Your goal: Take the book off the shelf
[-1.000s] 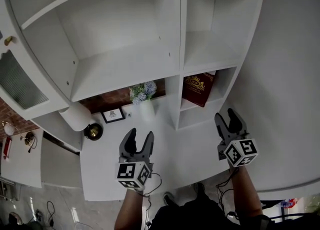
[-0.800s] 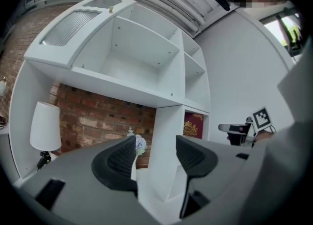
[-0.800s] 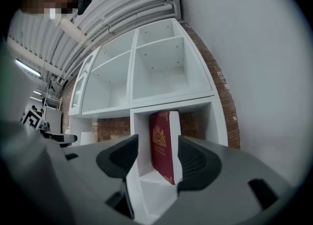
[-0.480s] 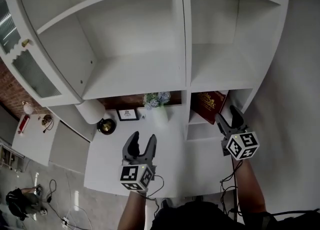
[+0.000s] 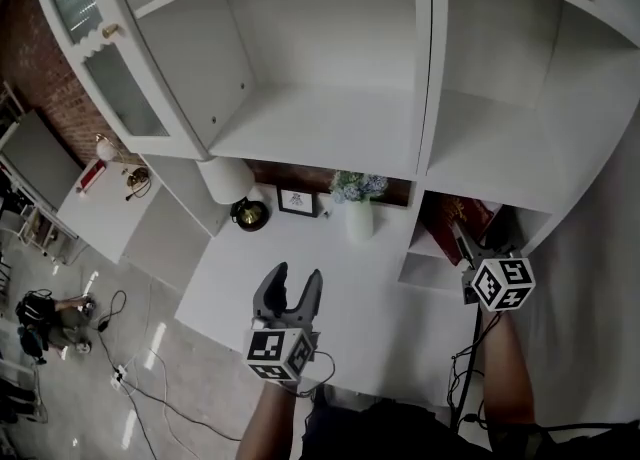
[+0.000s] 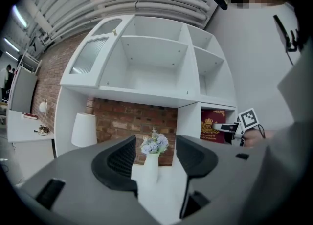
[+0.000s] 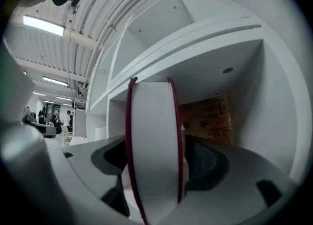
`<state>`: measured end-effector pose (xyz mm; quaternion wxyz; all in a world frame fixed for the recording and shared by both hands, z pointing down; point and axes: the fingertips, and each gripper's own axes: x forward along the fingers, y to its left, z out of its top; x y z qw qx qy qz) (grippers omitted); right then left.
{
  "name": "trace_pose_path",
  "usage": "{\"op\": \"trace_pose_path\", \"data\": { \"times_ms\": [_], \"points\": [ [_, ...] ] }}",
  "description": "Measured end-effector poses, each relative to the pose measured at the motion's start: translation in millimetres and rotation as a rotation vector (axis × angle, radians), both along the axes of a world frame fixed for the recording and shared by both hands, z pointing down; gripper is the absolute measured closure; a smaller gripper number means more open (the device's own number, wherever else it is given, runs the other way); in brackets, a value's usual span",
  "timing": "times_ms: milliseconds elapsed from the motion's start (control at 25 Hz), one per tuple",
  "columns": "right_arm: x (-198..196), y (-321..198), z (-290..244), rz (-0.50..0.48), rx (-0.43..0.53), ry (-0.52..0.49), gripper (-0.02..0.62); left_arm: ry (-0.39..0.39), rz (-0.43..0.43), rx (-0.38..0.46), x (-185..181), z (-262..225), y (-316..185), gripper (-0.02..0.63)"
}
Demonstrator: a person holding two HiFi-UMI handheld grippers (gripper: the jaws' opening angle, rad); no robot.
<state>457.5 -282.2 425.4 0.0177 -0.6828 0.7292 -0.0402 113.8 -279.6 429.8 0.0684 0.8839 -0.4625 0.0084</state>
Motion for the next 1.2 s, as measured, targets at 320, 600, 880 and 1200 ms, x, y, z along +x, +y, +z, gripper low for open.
{"op": "trace_pose_path", "data": {
  "times_ms": [320, 600, 880, 1200],
  "points": [
    [1, 3, -2, 0.051, 0.026, 0.029, 0.367, -0.013, -0.117, -0.003, -28, 3, 29, 0.351],
    [-4, 21, 0, 0.067, 0.030, 0.058, 0.379, -0.024, -0.134, -0.020, -37, 14, 51, 0.351],
    [-10, 65, 0, 0.083, 0.028, 0.071, 0.382, -0.016, -0.006, -0.018, 0, 16, 50, 0.353],
    [-9, 122, -2, 0.125, 0.038, -0.002, 0.387, -0.002, 0.206, -0.049, 63, 27, 44, 0.353]
  ]
}}
